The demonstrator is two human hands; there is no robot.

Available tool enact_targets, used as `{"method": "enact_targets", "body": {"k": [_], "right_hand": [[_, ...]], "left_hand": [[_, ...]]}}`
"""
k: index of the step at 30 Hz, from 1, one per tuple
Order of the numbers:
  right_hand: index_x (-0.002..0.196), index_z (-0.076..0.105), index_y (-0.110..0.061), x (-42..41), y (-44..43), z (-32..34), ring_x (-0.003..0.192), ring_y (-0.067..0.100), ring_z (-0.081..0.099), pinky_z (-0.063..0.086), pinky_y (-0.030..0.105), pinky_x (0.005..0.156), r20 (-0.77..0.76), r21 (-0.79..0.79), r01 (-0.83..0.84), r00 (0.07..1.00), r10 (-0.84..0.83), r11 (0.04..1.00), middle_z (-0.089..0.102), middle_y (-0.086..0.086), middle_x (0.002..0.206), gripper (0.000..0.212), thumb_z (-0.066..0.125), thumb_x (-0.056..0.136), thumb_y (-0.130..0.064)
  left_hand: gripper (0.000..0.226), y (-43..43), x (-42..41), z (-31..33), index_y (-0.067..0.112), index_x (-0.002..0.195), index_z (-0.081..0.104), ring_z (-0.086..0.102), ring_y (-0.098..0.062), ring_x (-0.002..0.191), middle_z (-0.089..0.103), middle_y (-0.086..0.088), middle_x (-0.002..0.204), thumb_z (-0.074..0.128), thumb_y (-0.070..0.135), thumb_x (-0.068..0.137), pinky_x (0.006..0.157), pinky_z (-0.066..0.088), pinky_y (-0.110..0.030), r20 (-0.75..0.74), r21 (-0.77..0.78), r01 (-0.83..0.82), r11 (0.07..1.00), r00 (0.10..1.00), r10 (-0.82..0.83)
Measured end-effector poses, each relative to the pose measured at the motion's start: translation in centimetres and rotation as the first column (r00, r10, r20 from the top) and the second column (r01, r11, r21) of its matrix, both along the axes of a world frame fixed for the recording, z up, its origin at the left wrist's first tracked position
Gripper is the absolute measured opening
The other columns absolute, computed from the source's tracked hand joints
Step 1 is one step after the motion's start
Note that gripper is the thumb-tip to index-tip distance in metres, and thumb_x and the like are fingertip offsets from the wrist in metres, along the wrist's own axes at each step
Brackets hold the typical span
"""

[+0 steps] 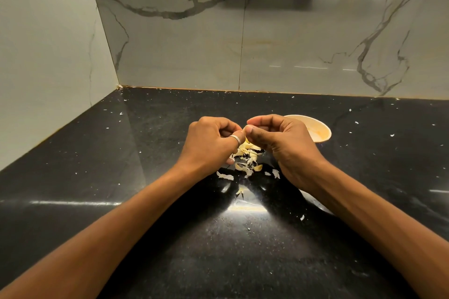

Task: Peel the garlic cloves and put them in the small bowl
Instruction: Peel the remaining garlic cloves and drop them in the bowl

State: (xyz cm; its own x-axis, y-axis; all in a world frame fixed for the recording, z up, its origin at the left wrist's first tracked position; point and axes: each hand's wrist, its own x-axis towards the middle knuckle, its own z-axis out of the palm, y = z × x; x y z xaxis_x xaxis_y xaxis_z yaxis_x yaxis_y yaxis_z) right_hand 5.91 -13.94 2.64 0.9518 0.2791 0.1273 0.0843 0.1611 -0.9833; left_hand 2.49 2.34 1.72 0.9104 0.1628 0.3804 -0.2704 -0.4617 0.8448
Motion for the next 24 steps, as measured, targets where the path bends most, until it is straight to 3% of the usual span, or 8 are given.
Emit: {"method": "enact_targets", "body": {"k": [8, 14, 18, 21, 24], "right_hand": [[0.108, 0.075, -0.009, 0.12, 0.26, -0.35, 0.089, 0.013, 0.072, 0.059, 0.024, 0.083, 0.061, -0.055, -0.042, 0.997, 0.046, 0.998, 0.078, 0.01, 0.099, 0.022, 0.071, 0.087, -0.003], [0.102, 0.07, 0.002, 0.28, -0.03, -0.1, 0.082, 0.022, 0.073, 0.061, 0.029, 0.08, 0.042, -0.047, -0.009, 0.999, 0.011, 0.999, 0.074, 0.02, 0.092, 0.019, 0.074, 0.084, 0.003], [0.097, 0.074, -0.005, 0.27, -0.14, -0.23, 0.083, 0.02, 0.073, 0.06, 0.028, 0.08, 0.151, -0.194, 0.027, 0.988, 0.003, 0.981, 0.076, 0.016, 0.09, 0.012, 0.075, 0.085, -0.001], [0.095, 0.076, -0.009, 0.31, -0.15, -0.43, 0.089, 0.026, 0.074, 0.062, 0.038, 0.085, 0.246, -0.293, 0.074, 0.969, 0.001, 0.953, 0.077, 0.009, 0.086, 0.01, 0.076, 0.086, -0.004], [0.091, 0.078, -0.015, 0.37, 0.06, -0.7, 0.085, 0.022, 0.075, 0.061, 0.048, 0.085, 0.335, -0.372, 0.138, 0.942, -0.006, 0.918, 0.077, 0.003, 0.083, 0.007, 0.078, 0.085, -0.012]], "left_hand": [[0.012, 0.01, -0.1, 0.18, 0.01, 0.089, 0.075, 0.072, -0.018, 0.068, 0.073, -0.008, 0.075, 0.071, 0.021, 0.093, 0.052, 0.06, -0.032, -0.032, -0.05, 0.027, 0.998, 0.999, -0.029], [0.007, 0.21, -0.02, 0.51, 0.012, 0.091, 0.076, 0.072, -0.013, 0.066, 0.072, -0.001, 0.073, 0.072, 0.018, 0.091, 0.05, 0.06, -0.031, 0.035, 0.006, -0.021, 1.0, 0.999, 0.021], [0.008, 0.21, 0.04, 0.33, 0.013, 0.092, 0.078, 0.069, -0.007, 0.06, 0.07, 0.006, 0.069, 0.074, 0.019, 0.089, 0.051, 0.061, -0.033, 0.108, 0.118, -0.045, 0.992, 0.994, 0.032], [0.008, 0.33, 0.2, 0.2, 0.015, 0.091, 0.079, 0.065, 0.0, 0.056, 0.069, 0.011, 0.068, 0.073, 0.021, 0.089, 0.058, 0.062, -0.033, 0.153, 0.176, -0.081, 0.981, 0.987, 0.054], [0.009, 0.47, 0.18, 0.16, 0.014, 0.091, 0.078, 0.064, 0.002, 0.056, 0.07, 0.01, 0.07, 0.072, 0.021, 0.089, 0.059, 0.061, -0.03, 0.17, 0.245, -0.078, 0.966, 0.985, 0.036]]}}
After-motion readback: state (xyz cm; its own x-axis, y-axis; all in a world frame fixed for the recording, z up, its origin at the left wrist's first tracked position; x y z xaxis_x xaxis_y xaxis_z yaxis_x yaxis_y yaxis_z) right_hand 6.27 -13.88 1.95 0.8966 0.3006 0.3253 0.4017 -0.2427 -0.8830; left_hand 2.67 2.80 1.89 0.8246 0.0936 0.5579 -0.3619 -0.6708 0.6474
